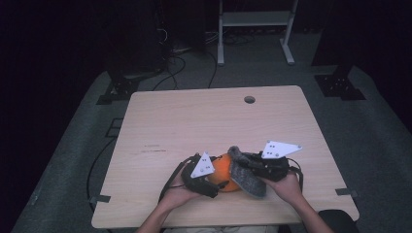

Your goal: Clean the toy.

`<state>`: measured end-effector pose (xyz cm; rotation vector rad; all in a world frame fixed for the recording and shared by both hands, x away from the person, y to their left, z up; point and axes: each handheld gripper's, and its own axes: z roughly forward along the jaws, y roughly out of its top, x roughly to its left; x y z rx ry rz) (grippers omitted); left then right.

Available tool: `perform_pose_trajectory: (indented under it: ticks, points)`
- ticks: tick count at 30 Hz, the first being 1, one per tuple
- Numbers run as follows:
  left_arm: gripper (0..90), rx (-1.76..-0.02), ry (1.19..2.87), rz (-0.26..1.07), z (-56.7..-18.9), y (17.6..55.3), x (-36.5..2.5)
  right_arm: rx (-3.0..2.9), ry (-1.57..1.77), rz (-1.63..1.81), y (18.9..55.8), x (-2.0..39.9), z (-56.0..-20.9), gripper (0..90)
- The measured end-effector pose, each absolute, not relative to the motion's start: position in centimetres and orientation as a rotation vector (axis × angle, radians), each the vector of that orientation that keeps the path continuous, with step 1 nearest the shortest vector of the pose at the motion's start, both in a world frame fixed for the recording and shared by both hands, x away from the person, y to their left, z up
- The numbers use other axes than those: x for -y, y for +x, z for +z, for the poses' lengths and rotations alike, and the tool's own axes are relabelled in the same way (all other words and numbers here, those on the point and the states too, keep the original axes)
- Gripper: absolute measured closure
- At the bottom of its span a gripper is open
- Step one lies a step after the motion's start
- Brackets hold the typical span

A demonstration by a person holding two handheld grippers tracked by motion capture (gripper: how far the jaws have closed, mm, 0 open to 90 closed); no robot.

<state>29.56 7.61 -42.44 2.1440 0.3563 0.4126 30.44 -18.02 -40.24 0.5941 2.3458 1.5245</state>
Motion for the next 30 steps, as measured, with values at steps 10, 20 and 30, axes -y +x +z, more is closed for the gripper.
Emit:
perform_pose_trajectory:
  ticks: [10, 20, 30]
  points:
    - [34.1, -0.359, 2.141, 0.409, -42.7, 30.0, -9.3, -2.331, 0.773, 1.490, 32.0, 21.1, -41.1, 77.5]
    - [33.7, -0.348, 2.155, 0.348, -43.2, 30.5, -10.6, -2.375, 0.806, 1.533, 32.5, 20.7, -41.7, 77.5]
    - [33.9, -0.399, 2.144, 0.287, -43.7, 31.3, -11.9, -2.386, 0.816, 1.583, 32.3, 20.4, -42.0, 77.5]
